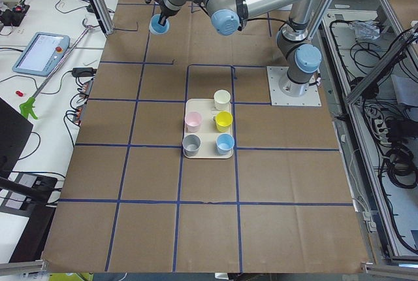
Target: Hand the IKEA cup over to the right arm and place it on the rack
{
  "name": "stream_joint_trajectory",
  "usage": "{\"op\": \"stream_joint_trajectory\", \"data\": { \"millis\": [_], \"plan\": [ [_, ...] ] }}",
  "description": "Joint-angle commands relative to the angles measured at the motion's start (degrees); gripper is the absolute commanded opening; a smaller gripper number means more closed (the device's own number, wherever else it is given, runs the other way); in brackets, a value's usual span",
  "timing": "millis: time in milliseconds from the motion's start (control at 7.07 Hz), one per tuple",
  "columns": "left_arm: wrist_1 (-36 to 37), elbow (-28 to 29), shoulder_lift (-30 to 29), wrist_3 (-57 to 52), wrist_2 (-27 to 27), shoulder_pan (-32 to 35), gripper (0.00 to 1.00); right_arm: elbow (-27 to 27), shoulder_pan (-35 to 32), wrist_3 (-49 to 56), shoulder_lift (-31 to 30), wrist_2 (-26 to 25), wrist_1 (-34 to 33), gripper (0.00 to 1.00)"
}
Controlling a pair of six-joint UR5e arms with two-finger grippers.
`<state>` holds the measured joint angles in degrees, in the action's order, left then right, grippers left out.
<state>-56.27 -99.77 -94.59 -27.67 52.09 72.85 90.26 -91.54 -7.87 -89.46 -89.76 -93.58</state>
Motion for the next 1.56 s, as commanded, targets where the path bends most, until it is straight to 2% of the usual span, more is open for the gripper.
{"op": "stream_joint_trajectory", "data": {
  "millis": [0,141,283,424,566,848,990,1131,1272,1414],
  "plan": [
    [18.1,-9.4,1.2,-0.3,-8.9,0.6,0.0,0.1,0.0,0.0,0.2,0.5,0.2,1.0],
    [25.1,-12.2,1.4,-0.3,-12.2,2.5,0.0,0.4,0.0,-0.6,0.3,0.5,0.3,1.0],
    [34.8,-15.5,0.6,-0.1,-12.5,5.3,0.0,0.4,-0.1,-7.8,0.4,2.3,0.2,1.0],
    [40.0,-18.0,-0.3,-0.1,-13.2,7.6,0.0,0.4,-0.7,-17.8,0.2,9.2,0.4,1.0],
    [46.3,-20.4,-0.4,-0.3,-15.9,9.4,0.0,0.4,-0.7,-22.9,0.2,17.2,-1.1,1.0],
    [55.1,-25.9,-0.8,0.2,-16.6,11.9,0.0,1.1,-0.8,-31.4,0.3,20.2,-16.6,1.0],
    [56.6,-27.4,-0.8,0.1,-16.6,12.8,0.0,2.8,-0.9,-39.3,0.3,24.3,-23.1,1.0],
    [56.8,-27.8,-0.8,0.0,-17.2,13.1,0.0,5.9,-1.5,-47.2,0.3,24.9,-33.0,1.0],
    [58.4,-28.5,-0.7,-0.1,-20.1,13.0,0.0,10.2,-2.2,-54.6,0.2,24.9,-42.7,1.0],
    [59.2,-28.7,-1.7,-0.3,-20.4,13.0,0.0,13.8,-2.4,-60.3,0.2,24.9,-50.1,1.0]
  ]
}}
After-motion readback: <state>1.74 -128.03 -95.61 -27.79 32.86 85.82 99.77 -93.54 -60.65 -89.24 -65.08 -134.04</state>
